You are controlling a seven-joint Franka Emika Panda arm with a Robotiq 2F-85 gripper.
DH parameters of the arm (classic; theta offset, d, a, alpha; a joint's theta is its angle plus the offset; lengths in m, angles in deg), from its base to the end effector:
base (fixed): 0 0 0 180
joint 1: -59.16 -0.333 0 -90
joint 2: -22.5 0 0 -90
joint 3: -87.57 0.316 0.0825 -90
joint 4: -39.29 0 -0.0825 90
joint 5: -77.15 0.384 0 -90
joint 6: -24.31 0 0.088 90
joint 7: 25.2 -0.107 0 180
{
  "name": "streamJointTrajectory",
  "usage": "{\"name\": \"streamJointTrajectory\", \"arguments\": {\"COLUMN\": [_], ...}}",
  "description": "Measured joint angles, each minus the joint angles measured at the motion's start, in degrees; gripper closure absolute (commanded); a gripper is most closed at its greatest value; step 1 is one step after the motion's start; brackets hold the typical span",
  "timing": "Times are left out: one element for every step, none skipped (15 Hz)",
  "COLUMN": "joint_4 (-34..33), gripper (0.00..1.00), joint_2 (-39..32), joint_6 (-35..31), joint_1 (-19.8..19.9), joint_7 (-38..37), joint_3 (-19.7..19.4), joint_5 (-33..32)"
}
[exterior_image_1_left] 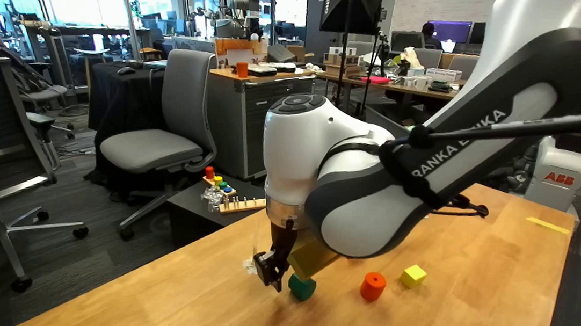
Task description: Put all the blocks in the gray pot one at a time except the orange cylindrical block
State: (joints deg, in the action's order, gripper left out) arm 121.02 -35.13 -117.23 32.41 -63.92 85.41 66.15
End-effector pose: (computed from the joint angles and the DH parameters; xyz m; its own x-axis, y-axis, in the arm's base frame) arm 0.6487 0.3027 0.0916 0.9905 -0.0733 0.1162 -0.0858 -0.9906 0.1062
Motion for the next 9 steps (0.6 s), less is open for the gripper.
{"name": "streamJointTrajectory", "arguments": {"joint_4": [-0.3,-0.48,-0.62,-0.69,-0.69,-0.69,-0.68,-0.67,-0.66], "gripper": [0.67,0.74,0.81,0.9,0.96,1.0,1.0,1.0,0.93], "joint_2": [-0.14,-0.16,-0.16,-0.15,-0.15,-0.15,-0.15,-0.14,-0.08], "joint_6": [0.0,0.0,0.0,-0.06,-0.2,-0.36,-0.53,-0.72,-1.0], "joint_1": [0.0,0.01,0.02,0.02,0.04,0.04,0.06,0.1,0.14], "joint_7": [-0.04,-0.09,-0.17,-0.33,-0.51,-0.76,-1.07,-1.36,-1.79], "joint_3": [0.0,0.0,0.0,0.0,0.0,0.0,0.0,0.0,-0.04], "joint_5": [0.46,1.04,1.8,2.69,3.52,4.07,4.58,4.92,5.08]}}
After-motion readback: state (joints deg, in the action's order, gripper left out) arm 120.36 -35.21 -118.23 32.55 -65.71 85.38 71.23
